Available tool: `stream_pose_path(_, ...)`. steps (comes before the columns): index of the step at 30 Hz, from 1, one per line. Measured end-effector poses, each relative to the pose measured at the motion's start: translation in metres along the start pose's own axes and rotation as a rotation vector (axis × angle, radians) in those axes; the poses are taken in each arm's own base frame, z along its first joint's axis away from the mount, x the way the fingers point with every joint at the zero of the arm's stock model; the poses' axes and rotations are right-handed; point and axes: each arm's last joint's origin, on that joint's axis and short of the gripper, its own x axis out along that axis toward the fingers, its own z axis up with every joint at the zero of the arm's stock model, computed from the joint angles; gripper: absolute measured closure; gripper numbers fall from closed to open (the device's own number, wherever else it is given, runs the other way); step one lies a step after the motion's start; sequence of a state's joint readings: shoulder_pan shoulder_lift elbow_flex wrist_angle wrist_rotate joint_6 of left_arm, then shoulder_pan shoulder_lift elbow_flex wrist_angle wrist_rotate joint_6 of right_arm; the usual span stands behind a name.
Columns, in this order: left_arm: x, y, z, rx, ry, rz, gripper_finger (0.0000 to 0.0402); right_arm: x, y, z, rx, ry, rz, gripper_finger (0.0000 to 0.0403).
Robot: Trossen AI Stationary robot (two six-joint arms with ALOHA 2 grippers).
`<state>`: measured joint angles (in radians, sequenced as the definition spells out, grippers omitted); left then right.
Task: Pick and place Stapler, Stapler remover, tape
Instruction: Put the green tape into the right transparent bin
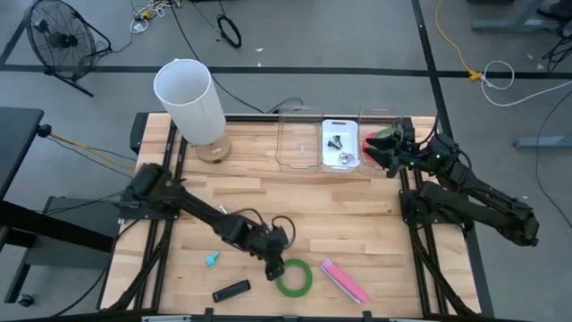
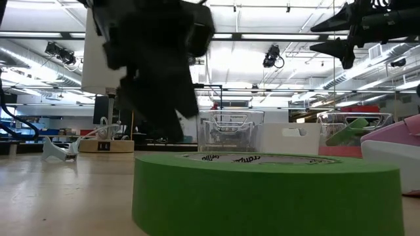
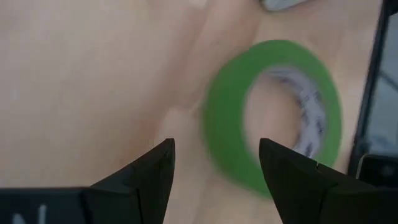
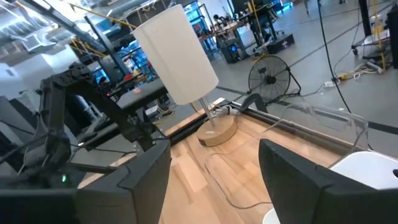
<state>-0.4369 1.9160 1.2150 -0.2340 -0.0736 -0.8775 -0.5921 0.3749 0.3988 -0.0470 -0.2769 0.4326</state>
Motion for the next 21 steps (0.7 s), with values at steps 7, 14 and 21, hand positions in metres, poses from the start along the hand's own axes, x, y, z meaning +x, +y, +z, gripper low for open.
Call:
stream_pose_path(7, 0.022, -0.014, 0.003, -0.040, 0.078, 0.055, 0.0165, 0.001, 0.000, -0.002, -0.003, 0.022, 0.001, 0.0161)
stream_pose_path(14, 0.036, -0.019, 0.002, -0.041, 0.106, 0.066, 0.0165, 0.001, -0.001, -0.004, 0.003, 0.041, -0.014, 0.0161)
stream_pose_path(21, 0.040, -0.016, -0.001, -0.054, 0.126, 0.091, 0.0198, 0.001, -0.002, -0.006, 0.008, 0.053, -0.038, 0.0161)
